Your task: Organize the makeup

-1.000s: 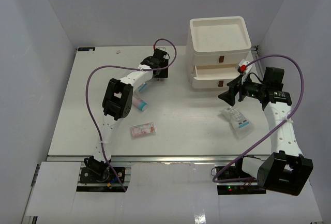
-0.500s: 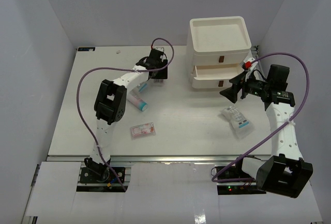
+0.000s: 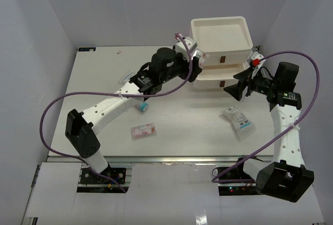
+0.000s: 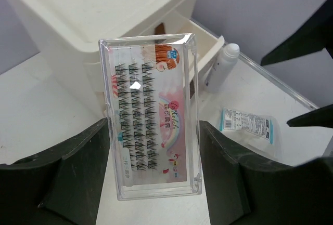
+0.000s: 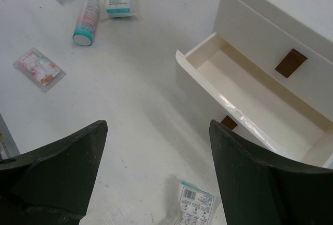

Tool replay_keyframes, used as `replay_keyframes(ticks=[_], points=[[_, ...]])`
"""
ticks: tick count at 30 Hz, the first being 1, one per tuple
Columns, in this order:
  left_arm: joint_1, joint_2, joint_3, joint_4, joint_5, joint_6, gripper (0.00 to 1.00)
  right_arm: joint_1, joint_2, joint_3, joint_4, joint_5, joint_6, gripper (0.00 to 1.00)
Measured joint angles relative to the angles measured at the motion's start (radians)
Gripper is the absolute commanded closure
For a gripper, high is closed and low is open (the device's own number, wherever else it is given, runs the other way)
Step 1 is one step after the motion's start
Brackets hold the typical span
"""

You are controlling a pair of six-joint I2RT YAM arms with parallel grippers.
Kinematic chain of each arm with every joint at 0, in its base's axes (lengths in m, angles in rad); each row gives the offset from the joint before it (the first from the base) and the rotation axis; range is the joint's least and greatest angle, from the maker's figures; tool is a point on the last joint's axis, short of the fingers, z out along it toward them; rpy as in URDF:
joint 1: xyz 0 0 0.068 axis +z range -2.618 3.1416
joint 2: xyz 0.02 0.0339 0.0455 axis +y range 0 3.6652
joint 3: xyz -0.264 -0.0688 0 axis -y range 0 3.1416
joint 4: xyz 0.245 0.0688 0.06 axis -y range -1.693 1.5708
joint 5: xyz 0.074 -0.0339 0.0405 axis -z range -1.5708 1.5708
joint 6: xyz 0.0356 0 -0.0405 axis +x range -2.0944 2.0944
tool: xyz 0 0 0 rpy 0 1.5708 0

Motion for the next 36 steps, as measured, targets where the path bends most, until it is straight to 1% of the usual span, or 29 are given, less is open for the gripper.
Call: replay_keyframes(ticks=[4,8,11,15,18,21,24,30,33,36], points=[[-0.077,0.092,0.049,0.006,-0.033,0.114,0.90,-0.009,-0.009,0.031,0.000,0.006,0.012,0.15],[-0.091,0.240,0.143,0.040,-0.099,0.240,0.90,-0.014,-0.016,0.061,0.001,0.032,0.031,0.15],[-0.090,0.315,0.185,0.064,-0.129,0.307,0.90,-0.015,-0.021,0.064,0.002,0.051,0.061,0.15],[-0.090,0.352,0.193,0.085,-0.141,0.369,0.90,-0.019,-0.017,0.067,0.004,0.080,0.127,0.15],[-0.092,0.353,0.193,0.113,-0.140,0.387,0.90,-0.026,0.008,0.079,0.047,0.062,0.226,0.16],[-0.096,0.348,0.187,0.158,-0.136,0.385,0.90,-0.031,0.059,0.087,0.131,0.024,0.356,0.16],[-0.096,0.311,0.135,0.197,-0.120,0.360,0.90,-0.032,0.114,0.085,0.234,-0.017,0.493,0.16],[-0.096,0.142,-0.067,0.295,-0.047,0.227,0.90,-0.023,0.188,0.028,0.619,-0.104,0.863,0.17],[-0.096,0.064,-0.135,0.342,-0.014,0.156,0.90,0.001,0.214,0.021,0.755,-0.117,0.993,0.18],[-0.096,0.023,-0.162,0.387,0.008,0.104,0.90,0.043,0.229,0.021,0.839,-0.116,1.069,0.19]])
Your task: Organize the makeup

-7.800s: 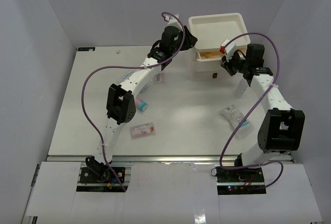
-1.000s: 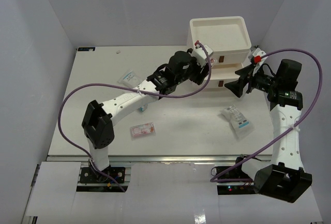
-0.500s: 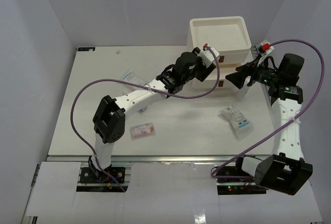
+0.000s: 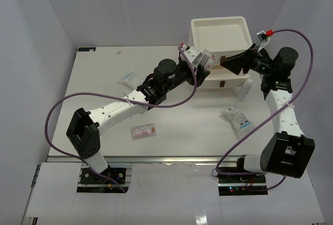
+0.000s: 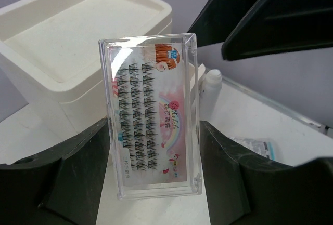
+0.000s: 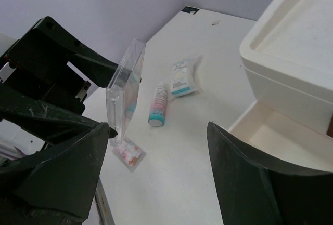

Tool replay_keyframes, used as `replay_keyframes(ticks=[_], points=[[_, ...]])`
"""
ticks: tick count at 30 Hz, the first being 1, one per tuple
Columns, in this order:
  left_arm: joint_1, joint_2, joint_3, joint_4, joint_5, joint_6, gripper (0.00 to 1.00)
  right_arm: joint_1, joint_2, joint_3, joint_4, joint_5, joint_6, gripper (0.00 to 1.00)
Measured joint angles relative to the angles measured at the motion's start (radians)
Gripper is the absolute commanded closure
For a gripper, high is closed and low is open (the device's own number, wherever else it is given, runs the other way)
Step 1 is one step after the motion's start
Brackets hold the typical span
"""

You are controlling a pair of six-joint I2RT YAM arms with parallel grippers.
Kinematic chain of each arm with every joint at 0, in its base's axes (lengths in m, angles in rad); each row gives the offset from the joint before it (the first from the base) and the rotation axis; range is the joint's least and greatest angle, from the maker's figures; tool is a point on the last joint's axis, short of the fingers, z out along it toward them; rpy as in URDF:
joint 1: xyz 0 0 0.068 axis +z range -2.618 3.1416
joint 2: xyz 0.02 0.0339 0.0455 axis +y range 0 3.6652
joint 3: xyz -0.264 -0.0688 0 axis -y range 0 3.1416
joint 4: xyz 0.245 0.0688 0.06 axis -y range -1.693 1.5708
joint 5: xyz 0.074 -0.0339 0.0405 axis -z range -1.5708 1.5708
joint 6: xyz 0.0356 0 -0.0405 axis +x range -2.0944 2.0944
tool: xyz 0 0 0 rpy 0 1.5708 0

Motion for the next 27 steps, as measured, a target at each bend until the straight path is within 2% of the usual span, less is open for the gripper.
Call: replay_keyframes(ticks=[9,18,24,27], points=[[0.000,-0.009,-0.002,0.040,0.018,-0.064,0.90,0.105,0.005,0.000,0.120,0.003,0.119,0.23],[0.000,-0.001,-0.002,0.048,0.033,-0.103,0.90,0.154,-0.002,-0.031,0.132,0.077,0.172,0.36],[0.000,0.003,-0.002,0.049,0.031,-0.117,0.89,0.195,-0.002,-0.030,0.098,0.152,0.175,0.58],[0.000,0.003,-0.002,0.048,0.022,-0.117,0.88,0.210,-0.002,-0.023,0.063,0.188,0.174,0.65]])
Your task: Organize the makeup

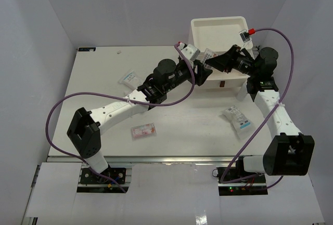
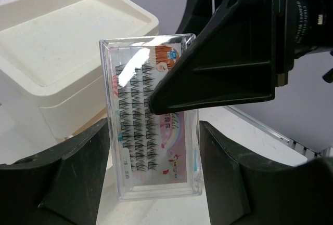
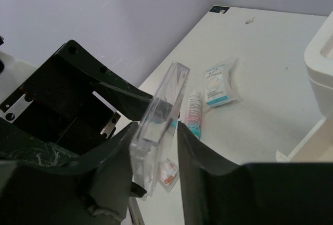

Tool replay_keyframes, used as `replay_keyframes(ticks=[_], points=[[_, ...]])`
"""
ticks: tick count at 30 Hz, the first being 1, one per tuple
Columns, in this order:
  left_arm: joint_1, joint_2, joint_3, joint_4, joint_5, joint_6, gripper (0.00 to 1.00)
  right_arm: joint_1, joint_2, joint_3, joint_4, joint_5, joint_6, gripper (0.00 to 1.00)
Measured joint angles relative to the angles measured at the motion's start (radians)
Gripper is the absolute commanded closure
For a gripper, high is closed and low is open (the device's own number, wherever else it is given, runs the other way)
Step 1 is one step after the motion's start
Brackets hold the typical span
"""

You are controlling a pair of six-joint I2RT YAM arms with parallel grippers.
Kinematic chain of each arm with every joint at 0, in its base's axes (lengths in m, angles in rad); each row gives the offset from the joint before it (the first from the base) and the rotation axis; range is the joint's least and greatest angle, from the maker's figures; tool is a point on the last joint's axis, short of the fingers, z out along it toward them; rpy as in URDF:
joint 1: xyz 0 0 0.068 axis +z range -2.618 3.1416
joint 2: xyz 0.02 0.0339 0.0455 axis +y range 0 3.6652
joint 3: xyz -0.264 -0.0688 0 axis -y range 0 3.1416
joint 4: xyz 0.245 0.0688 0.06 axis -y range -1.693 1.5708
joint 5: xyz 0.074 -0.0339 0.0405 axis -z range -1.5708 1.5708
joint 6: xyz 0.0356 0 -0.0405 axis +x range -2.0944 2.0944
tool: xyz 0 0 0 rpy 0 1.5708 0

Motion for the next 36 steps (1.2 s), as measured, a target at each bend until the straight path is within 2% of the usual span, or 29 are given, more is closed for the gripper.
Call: replay_keyframes(ticks=[4,7,8,12,17,29,32,36], points=[[0.001,0.009,0.000,-0.001,-0.023,0.003,0.85,0.015,0.000,0.010,-0.047,0.045,-0.007,0.78],[0.001,0.017,0.000,-0.001,-0.040,0.012,0.78,0.022,0.000,0.011,-0.091,0.081,-0.006,0.87],[0.001,0.019,0.000,-0.003,-0.043,0.012,0.74,0.023,0.001,0.012,-0.101,0.089,-0.006,0.89],[0.001,0.025,0.000,-0.004,-0.049,0.011,0.43,0.025,0.001,0.014,-0.127,0.108,-0.009,0.92],[0.000,0.025,-0.008,0.000,-0.053,0.004,0.17,0.021,0.001,0.014,-0.147,0.106,-0.028,0.92],[-0.001,-0.083,-0.100,-0.031,-0.082,-0.040,0.03,-0.133,0.007,0.034,-0.182,0.099,-0.170,0.92],[0.003,-0.159,-0.148,-0.064,-0.118,-0.042,0.03,-0.141,0.028,0.109,-0.276,0.099,-0.328,0.92],[0.035,-0.275,-0.211,-0.112,-0.128,-0.090,0.03,-0.143,0.056,0.243,-0.456,0.125,-0.651,0.92]])
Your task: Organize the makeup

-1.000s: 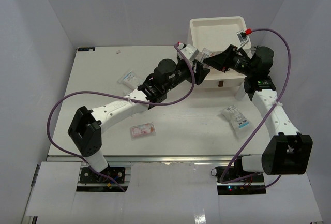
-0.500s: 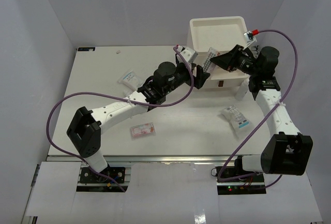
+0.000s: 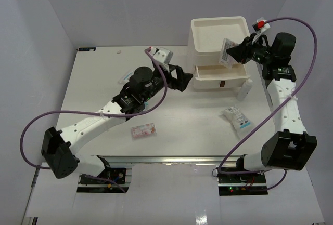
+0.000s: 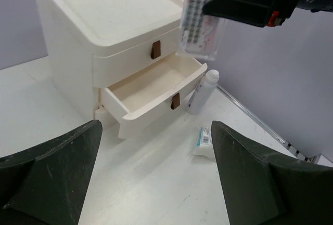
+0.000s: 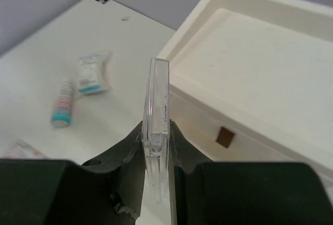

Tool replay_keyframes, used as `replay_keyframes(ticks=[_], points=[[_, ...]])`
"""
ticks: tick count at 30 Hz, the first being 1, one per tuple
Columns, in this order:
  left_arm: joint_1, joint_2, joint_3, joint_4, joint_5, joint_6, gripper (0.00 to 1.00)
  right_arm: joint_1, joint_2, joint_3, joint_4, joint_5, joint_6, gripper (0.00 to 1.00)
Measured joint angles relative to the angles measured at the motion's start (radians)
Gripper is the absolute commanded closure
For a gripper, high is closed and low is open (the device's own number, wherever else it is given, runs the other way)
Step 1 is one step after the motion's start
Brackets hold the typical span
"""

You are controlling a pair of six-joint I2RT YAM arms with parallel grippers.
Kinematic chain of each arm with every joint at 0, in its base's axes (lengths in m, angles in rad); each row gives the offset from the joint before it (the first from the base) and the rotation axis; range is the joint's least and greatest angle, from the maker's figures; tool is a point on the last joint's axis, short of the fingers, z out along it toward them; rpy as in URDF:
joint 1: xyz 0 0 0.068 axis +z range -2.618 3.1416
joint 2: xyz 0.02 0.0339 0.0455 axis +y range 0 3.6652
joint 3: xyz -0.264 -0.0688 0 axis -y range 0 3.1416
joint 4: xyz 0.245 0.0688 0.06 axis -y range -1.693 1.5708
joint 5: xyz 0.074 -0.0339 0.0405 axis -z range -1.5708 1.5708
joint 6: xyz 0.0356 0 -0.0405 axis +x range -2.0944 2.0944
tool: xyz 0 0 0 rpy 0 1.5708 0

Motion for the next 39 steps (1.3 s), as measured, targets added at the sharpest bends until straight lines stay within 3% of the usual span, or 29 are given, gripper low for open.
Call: replay_keyframes(ticks=[7,14,20,27,28,31,33,36,39], points=[[0.181,-0.197,-0.196,-0.081,0.061,-0.199,0.03,0.082,0.095,0.237,-0.329,0.169,-0.649,0.91],[0.212,-0.258,-0.288,-0.139,0.091,-0.297,0.03,0.232,0.171,0.232,-0.520,0.378,-1.041,0.90],[0.212,-0.291,-0.304,-0.143,0.094,-0.327,0.03,0.259,0.198,0.207,-0.573,0.506,-1.153,0.86],[0.212,-0.296,-0.316,-0.145,0.103,-0.347,0.03,0.310,0.196,0.071,-0.497,0.664,-1.218,0.77],[0.212,-0.296,-0.316,-0.144,0.105,-0.349,0.03,0.315,0.199,0.057,-0.485,0.682,-1.227,0.74],[0.212,-0.297,-0.323,-0.140,0.108,-0.356,0.03,0.325,0.211,0.027,-0.434,0.732,-1.249,0.47],[0.212,-0.297,-0.334,-0.137,0.108,-0.360,0.03,0.328,0.217,0.012,-0.402,0.757,-1.259,0.35],[0.212,-0.297,-0.347,-0.141,0.108,-0.364,0.03,0.331,0.229,0.008,-0.373,0.773,-1.264,0.27],[0.212,-0.297,-0.348,-0.143,0.108,-0.368,0.03,0.331,0.229,0.010,-0.360,0.768,-1.252,0.27]])
